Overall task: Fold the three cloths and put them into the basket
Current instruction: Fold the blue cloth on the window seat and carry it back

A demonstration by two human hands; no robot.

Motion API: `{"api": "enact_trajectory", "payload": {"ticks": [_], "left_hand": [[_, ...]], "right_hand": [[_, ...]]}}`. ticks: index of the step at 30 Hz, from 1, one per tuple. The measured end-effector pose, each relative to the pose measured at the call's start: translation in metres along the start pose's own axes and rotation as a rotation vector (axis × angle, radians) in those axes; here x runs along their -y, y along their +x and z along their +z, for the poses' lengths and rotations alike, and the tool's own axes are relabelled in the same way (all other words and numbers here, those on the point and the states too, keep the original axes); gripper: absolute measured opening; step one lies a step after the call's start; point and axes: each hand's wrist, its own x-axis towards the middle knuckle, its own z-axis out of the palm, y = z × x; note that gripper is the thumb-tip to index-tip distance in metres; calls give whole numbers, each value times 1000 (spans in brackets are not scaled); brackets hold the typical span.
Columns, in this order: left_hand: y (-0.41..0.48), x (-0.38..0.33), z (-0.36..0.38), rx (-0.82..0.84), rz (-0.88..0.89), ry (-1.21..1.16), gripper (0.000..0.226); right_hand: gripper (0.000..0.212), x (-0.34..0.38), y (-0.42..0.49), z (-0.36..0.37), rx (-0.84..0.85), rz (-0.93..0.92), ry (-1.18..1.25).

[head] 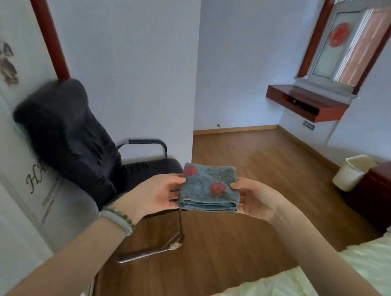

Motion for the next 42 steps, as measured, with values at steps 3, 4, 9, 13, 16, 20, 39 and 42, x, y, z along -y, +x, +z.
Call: {"api": "enact_trajectory", "payload": {"ticks": [3,4,9,13,16,20,39,42], "left_hand": [[70,-42,-7,75,-31,35,35],[91,-56,-7,92,-37,52,33],[190,-106,0,219,-76,87,32],[267,-127,14,298,-142,72,34],[329,-138,28,358,-166,77,42],[418,-159,56,405,-199,97,50],[816,-250,258,581,-342,142,41],[886,-259,294,616,-354,156,41]], "right_hand": [[52,37,46,-16,-63,-34,27],[54,49,60,-22,-81,-44,34],[41,97,117,-57,-167,-79,112],[40,123,156,-97,-257,-90,158],[40,143,188,-134,-307,-100,177],[31,180,234,-193,-348,-124,191],[31,375,391,-511,-562,-207,328],[31,402,418,-565,-607,-222,327]]}}
